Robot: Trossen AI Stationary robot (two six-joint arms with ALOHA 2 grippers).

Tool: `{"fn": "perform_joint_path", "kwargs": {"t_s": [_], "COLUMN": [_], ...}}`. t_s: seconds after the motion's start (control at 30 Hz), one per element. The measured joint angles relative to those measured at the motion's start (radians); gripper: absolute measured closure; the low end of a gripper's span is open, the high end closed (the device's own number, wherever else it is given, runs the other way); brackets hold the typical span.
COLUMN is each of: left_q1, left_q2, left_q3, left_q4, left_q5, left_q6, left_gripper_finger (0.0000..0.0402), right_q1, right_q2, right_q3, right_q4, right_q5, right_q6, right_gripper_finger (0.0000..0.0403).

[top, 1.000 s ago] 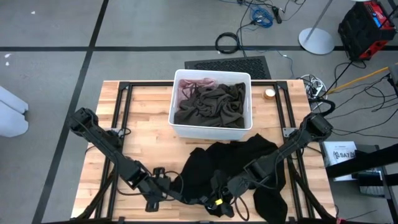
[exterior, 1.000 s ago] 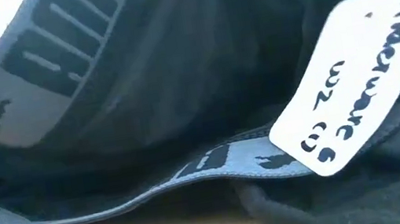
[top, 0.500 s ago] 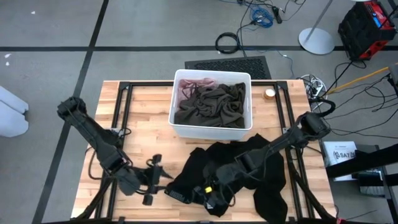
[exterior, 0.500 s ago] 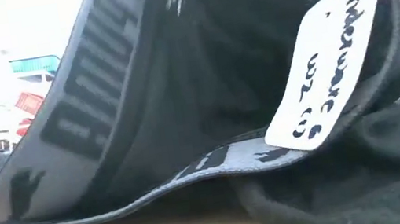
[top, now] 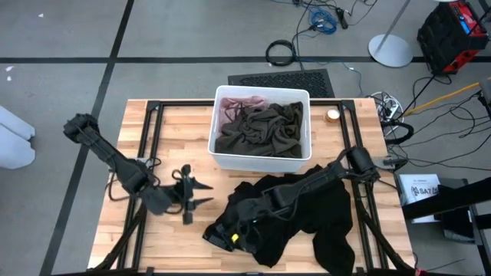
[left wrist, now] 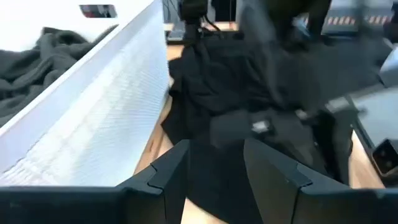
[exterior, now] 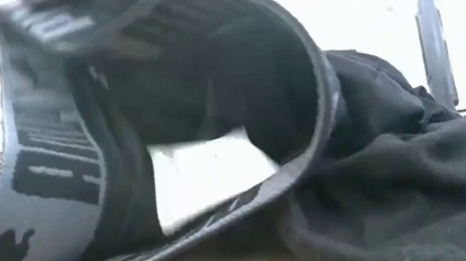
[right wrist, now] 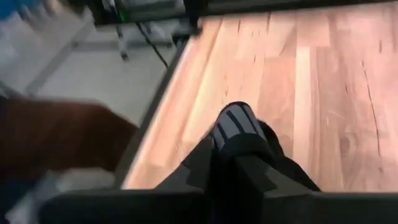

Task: Sort clothes
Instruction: Fold the black underwear

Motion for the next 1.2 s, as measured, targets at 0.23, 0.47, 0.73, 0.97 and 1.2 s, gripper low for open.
{"fn": "perform_joint_path", "kwargs": {"t_s": [0.23,0.47,0.73,0.97,1.2], "left_q1": [0.021,0.021,0.021,0.021,0.021], "left_q2": [-0.199,-0.233,-0.229,-0.229,-0.229], "left_q3": [-0.211,-0.295,-0.295,-0.295,-0.295], "left_q4": [0.238,0.368,0.371,0.371,0.372], "left_q5": [0.013,0.017,0.037,0.047,0.047], "left_q6": [0.050,0.099,0.127,0.127,0.126], "left_gripper_finger": [0.0240,0.0240,0.0240,0.0240,0.0240], "right_q1": [0.001,-0.020,-0.025,0.010,0.026], "right_q2": [0.157,0.319,0.453,0.478,0.478], "right_q3": [0.194,0.344,0.451,0.458,0.457], "right_q4": [-0.130,-0.130,-0.153,-0.197,-0.278], "right_q5": [0.000,0.010,0.015,0.166,0.218], "right_q6": [-0.099,-0.109,-0.114,-0.135,-0.082], "right_gripper_finger": [0.0271,0.0187,0.0154,0.0156,0.0210]}}
